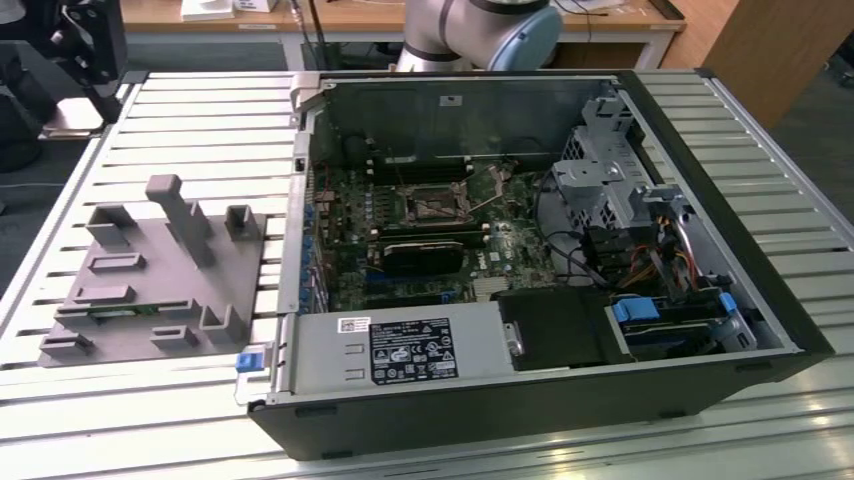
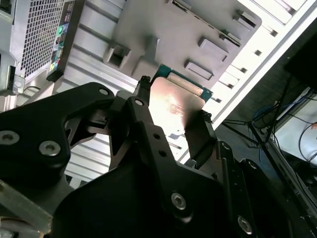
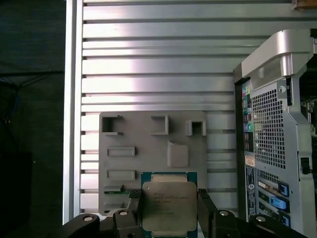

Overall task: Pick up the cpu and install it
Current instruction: 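Pick up the cpu and move it towards the insertion slot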

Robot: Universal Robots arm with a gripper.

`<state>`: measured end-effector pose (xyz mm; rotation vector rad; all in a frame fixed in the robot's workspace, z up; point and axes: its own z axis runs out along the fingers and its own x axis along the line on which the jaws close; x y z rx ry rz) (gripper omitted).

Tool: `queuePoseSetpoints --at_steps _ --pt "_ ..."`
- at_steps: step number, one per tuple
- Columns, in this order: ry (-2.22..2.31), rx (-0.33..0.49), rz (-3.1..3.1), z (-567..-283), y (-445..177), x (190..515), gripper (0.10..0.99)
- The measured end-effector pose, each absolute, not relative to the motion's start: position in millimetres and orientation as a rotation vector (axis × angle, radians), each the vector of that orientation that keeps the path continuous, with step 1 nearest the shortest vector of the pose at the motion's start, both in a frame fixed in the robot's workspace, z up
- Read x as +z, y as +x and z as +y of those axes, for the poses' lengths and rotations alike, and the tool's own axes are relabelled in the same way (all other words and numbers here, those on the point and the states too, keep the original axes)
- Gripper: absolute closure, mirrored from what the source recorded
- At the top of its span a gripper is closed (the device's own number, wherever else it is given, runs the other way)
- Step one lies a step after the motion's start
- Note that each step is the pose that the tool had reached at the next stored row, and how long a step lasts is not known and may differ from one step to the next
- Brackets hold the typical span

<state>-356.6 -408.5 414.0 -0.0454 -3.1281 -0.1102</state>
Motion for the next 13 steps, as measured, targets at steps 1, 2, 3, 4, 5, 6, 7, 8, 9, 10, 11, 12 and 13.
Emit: queuePoseSetpoints --at_steps 1,2,3,4,5,6,7,8,9,10,11,12,13 --pt "-0.045 -0.11 -3.128 -408.5 -354.0 414.1 0.553" --pt "-0.045 -0.11 -3.128 -408.4 -351.8 414.0 0.553" --pt "-0.046 -0.11 -3.128 -408.4 -349.3 414.0 0.553" --pt "-0.046 -0.11 -3.128 -408.4 -346.9 414.0 0.553" --pt "-0.045 -0.111 -3.128 -408.4 -344.5 414.0 0.553" --pt "-0.045 -0.111 -3.128 -408.5 -342.0 414.0 0.553" --pt "-0.046 -0.111 -3.128 -408.4 -339.7 414.0 0.553" --pt "-0.046 -0.11 -3.128 -408.5 -337.4 414.0 0.553" --pt "-0.045 -0.11 -3.128 -408.5 -335.0 414.0 0.553" --pt "-0.045 -0.11 -3.128 -408.5 -332.7 414.0 0.553" --pt "-0.046 -0.111 -3.128 -408.4 -330.3 414.0 0.553" --pt "-0.045 -0.111 -3.128 -408.4 -327.9 414.0 0.553" --pt "-0.045 -0.111 -3.128 -408.4 -325.7 414.0 0.553"
